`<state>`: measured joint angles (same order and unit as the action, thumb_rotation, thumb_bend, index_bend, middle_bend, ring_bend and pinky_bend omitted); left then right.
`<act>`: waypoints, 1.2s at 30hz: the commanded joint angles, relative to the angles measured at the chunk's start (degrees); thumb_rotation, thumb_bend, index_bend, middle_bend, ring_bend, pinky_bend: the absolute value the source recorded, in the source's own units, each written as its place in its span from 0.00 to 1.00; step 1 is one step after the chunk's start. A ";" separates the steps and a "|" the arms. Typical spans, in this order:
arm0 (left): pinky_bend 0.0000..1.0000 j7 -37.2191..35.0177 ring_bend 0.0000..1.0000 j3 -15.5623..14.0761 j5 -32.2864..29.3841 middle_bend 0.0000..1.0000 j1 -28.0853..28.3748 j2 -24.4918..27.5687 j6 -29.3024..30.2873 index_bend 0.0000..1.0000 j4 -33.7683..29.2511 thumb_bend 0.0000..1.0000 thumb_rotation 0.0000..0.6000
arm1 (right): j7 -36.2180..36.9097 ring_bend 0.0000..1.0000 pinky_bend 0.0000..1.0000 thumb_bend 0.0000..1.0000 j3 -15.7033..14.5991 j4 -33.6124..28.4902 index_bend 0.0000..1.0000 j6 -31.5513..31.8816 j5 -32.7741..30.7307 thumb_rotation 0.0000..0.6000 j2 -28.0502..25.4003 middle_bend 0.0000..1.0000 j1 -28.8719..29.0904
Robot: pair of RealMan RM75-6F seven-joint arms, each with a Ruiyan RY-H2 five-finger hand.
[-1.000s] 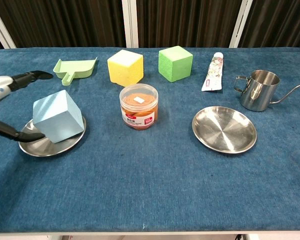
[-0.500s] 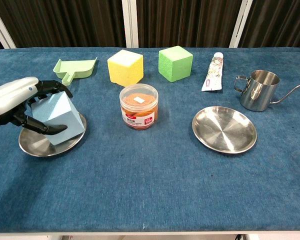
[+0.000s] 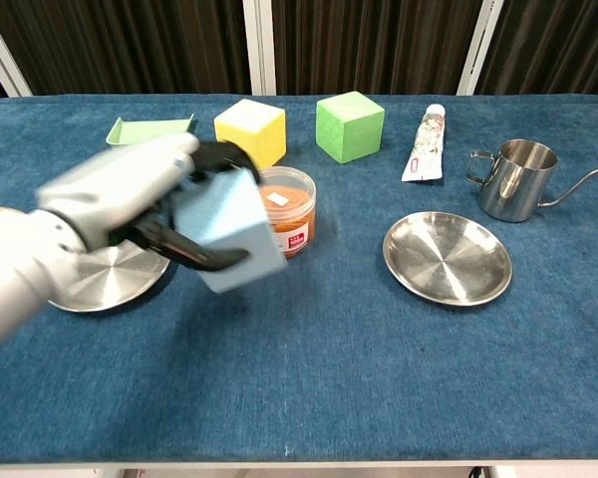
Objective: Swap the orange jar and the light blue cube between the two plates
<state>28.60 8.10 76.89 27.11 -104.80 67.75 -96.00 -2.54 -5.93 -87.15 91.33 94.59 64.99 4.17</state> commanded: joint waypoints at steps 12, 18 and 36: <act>0.37 9.00 0.11 -4.07 -0.36 0.12 3.53 -6.35 -2.13 0.14 3.36 0.02 1.00 | 2.80 0.00 0.00 0.14 0.94 0.34 0.00 0.46 0.96 0.74 -1.11 0.00 -1.32; 0.33 8.98 0.08 -2.67 -1.30 0.09 4.30 -2.16 -2.97 0.14 -5.83 0.00 0.99 | 2.20 0.00 0.00 0.14 1.18 0.12 0.00 -0.44 1.27 0.74 -1.01 0.00 -1.40; 0.19 6.75 0.08 14.03 -22.62 0.09 12.87 -2.15 -6.49 0.14 3.10 0.01 0.93 | 3.57 0.00 0.00 0.14 1.76 0.14 0.00 -1.32 2.25 0.74 -1.71 0.00 -1.65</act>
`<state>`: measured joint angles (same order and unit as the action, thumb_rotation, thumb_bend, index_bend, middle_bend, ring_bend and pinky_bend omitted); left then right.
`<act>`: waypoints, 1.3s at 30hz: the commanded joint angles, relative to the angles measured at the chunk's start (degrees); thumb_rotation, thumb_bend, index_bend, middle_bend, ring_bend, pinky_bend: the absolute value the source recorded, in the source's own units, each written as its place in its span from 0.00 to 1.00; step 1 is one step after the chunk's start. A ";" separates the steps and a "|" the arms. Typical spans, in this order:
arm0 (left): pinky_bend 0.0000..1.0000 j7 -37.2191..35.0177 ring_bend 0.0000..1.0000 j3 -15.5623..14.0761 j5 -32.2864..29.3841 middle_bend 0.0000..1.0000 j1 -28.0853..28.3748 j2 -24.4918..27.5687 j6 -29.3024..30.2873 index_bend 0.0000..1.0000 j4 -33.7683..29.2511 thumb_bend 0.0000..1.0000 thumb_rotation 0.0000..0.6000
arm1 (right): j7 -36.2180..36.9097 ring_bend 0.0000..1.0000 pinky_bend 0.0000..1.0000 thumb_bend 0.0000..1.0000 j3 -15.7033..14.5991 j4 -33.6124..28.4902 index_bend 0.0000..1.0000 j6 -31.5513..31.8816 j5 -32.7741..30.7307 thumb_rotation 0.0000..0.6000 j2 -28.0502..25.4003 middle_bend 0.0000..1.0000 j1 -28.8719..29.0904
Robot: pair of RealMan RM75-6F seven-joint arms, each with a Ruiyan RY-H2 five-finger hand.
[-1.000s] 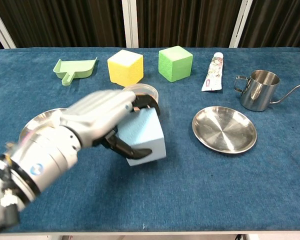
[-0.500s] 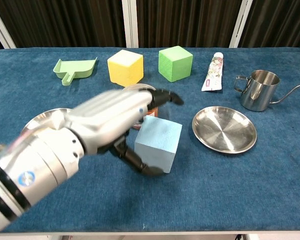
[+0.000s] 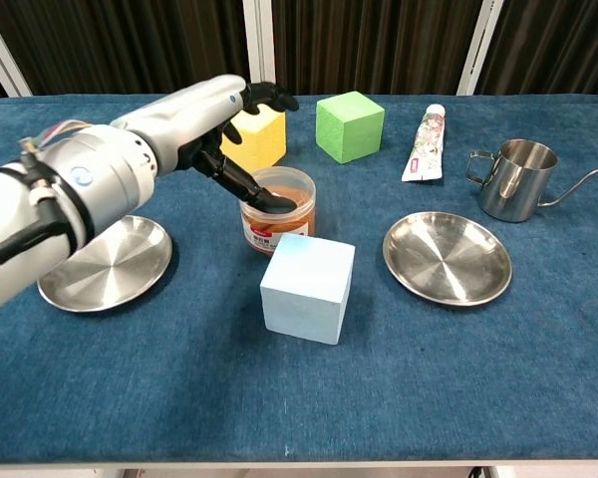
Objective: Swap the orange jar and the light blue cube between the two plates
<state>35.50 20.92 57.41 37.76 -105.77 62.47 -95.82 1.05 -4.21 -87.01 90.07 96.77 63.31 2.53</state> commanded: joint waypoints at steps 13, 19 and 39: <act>0.15 3.22 0.08 0.33 -10.31 0.11 7.77 -5.35 -1.24 0.14 11.38 0.00 0.90 | 1.97 0.00 0.00 0.14 -0.28 0.25 0.00 -0.05 1.46 0.74 -0.79 0.00 -0.18; 0.37 5.15 0.25 0.41 -13.78 0.26 9.34 -6.02 -0.22 0.28 12.77 0.10 1.00 | 2.47 0.00 0.00 0.14 -0.03 0.35 0.00 -0.11 1.27 0.74 -0.99 0.00 -0.28; 0.65 0.67 0.60 -8.99 -2.46 0.53 -2.93 17.74 12.56 0.50 -11.44 0.37 1.00 | 0.40 0.00 0.00 0.14 0.05 -0.23 0.00 -0.77 1.63 0.74 -0.47 0.00 -0.59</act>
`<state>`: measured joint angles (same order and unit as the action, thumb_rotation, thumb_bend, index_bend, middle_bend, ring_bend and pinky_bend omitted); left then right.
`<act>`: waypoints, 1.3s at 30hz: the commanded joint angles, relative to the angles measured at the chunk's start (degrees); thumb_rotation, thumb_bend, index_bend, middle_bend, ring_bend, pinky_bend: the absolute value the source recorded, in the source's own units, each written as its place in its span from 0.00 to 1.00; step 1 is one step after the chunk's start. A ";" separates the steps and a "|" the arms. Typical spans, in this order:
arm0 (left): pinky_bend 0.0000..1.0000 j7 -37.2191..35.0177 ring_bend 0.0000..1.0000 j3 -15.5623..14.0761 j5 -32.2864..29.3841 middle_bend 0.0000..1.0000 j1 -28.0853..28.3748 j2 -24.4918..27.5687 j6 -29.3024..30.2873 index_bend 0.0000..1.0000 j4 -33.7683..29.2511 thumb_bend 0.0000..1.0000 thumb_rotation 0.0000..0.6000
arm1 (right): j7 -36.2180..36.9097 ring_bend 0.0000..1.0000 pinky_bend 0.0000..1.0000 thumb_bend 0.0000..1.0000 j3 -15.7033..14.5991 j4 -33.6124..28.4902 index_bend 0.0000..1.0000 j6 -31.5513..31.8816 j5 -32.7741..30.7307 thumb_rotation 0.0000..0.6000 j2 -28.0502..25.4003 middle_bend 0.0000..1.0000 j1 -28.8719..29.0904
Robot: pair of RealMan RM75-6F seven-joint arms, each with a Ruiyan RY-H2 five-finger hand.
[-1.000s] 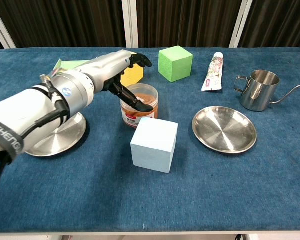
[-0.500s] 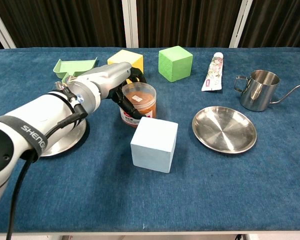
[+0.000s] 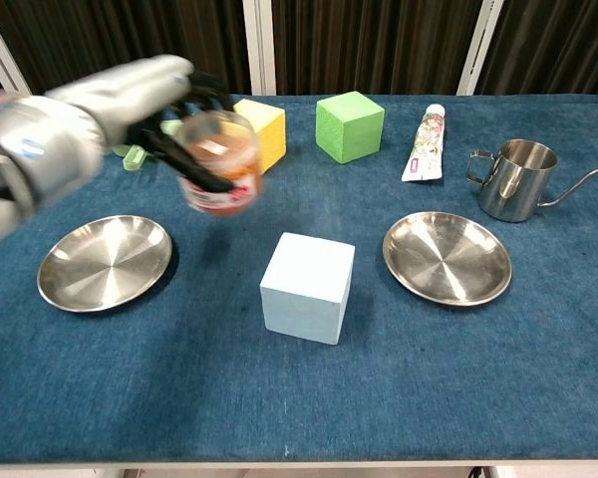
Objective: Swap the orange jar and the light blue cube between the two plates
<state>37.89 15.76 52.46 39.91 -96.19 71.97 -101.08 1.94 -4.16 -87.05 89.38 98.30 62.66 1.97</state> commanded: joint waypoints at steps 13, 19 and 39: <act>0.63 -12.00 0.55 -10.81 7.95 0.49 -9.85 9.36 -0.89 0.46 1.45 0.29 1.00 | -3.47 0.00 0.00 0.14 -0.01 -1.33 0.00 -1.97 -0.06 0.74 1.08 0.00 0.38; 0.50 -11.08 0.37 -11.73 8.74 0.35 -9.42 6.93 -2.66 0.33 4.37 0.13 1.00 | -2.92 0.00 0.00 0.14 0.16 -1.14 0.00 -1.20 -0.19 0.74 0.93 0.00 -0.01; 0.32 -19.54 0.10 -22.05 32.25 0.12 -23.55 24.63 17.22 0.13 -6.00 0.01 0.91 | -13.03 0.00 0.00 0.14 6.35 -17.06 0.00 -30.95 1.08 0.74 7.38 0.00 21.61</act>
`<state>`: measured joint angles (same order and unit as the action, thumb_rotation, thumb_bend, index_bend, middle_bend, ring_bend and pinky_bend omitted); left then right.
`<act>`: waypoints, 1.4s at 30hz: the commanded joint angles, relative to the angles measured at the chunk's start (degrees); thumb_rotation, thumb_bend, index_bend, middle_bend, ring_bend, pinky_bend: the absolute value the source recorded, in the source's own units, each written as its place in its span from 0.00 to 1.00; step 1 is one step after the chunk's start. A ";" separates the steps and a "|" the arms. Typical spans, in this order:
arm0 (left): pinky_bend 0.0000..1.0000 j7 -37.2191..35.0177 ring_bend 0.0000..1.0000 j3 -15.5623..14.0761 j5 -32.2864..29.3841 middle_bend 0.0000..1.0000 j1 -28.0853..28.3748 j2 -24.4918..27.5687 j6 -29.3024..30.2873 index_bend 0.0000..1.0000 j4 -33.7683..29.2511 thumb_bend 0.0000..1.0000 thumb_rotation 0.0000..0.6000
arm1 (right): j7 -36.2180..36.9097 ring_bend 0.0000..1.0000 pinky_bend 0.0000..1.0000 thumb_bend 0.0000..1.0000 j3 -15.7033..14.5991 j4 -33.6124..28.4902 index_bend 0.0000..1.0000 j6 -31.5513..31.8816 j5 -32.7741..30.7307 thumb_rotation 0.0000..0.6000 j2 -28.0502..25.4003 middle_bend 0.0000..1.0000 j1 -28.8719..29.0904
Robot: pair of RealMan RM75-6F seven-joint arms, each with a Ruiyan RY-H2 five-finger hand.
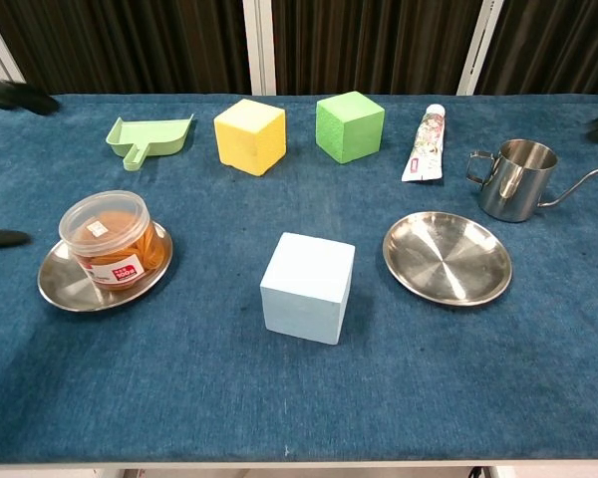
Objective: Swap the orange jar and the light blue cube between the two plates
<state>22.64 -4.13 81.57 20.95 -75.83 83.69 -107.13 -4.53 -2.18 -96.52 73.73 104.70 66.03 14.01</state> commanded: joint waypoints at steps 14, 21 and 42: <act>0.20 -17.55 0.10 -0.51 -0.52 0.12 -9.79 7.26 4.05 0.13 8.01 0.01 0.91 | -28.95 0.00 0.00 0.14 12.04 1.64 0.00 -30.09 -31.77 0.74 30.58 0.00 24.00; 0.19 -18.74 0.10 0.50 -0.38 0.12 -10.25 7.05 2.06 0.13 8.85 0.01 0.91 | -30.75 0.01 0.08 0.19 12.32 3.78 0.00 -28.25 -36.39 0.76 32.75 0.02 26.12; 0.19 -18.83 0.10 2.92 1.25 0.12 -12.29 7.29 1.73 0.13 9.66 0.02 0.91 | -23.01 0.77 0.90 0.49 9.97 1.52 0.73 -12.56 -27.98 1.00 20.38 0.69 20.81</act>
<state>3.85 -1.26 82.77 8.70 -68.53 85.43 -97.51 -29.14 8.89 -94.84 60.28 76.14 89.17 36.42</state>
